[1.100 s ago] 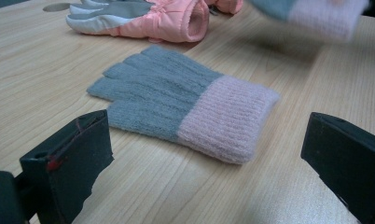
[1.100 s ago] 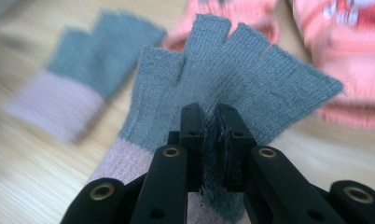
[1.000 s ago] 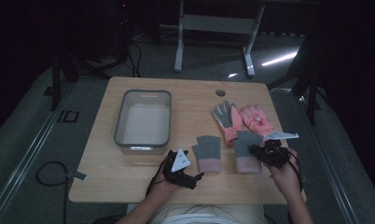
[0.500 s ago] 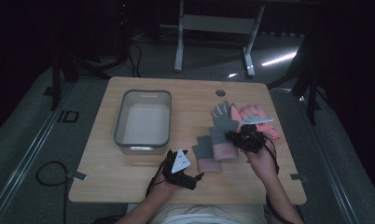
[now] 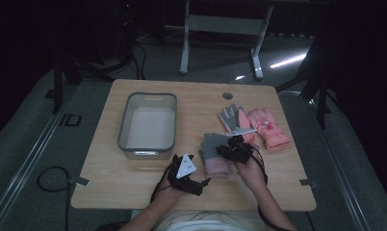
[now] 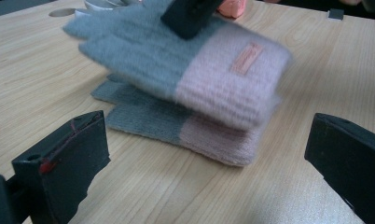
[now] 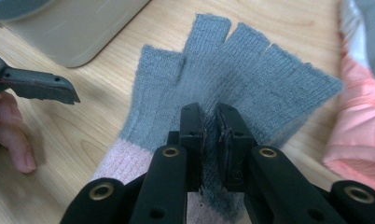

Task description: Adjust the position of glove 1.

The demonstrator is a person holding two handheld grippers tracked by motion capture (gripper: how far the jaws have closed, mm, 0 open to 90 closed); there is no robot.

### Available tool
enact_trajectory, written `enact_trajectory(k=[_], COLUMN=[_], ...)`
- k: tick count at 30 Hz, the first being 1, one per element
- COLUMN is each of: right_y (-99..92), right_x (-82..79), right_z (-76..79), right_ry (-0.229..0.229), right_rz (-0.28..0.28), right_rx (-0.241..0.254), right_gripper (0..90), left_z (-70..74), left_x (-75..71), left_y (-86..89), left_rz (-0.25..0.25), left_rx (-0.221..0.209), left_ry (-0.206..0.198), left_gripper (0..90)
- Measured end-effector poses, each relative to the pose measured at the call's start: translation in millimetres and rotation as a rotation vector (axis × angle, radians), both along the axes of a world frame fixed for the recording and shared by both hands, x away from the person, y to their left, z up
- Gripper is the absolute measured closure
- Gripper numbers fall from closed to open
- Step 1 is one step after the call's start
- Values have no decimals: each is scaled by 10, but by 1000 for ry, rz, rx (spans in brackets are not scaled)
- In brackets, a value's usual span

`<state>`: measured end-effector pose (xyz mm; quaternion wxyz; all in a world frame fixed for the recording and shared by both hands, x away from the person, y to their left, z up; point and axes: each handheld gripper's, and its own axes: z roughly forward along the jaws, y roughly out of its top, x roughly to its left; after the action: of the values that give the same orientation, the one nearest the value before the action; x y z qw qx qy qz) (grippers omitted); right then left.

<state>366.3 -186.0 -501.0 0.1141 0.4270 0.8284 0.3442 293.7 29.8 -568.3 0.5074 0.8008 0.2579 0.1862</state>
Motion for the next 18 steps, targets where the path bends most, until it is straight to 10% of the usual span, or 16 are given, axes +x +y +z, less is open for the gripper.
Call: enact_trajectory(k=[18], right_y=[29], right_x=[68], right_z=[-299], right_ry=[69], right_rz=[18], right_rx=[-36], right_gripper=[794], left_z=[0], left_x=[16], left_y=[3], left_rz=[-18], left_rx=[-4], left_ry=[16], left_gripper=[0])
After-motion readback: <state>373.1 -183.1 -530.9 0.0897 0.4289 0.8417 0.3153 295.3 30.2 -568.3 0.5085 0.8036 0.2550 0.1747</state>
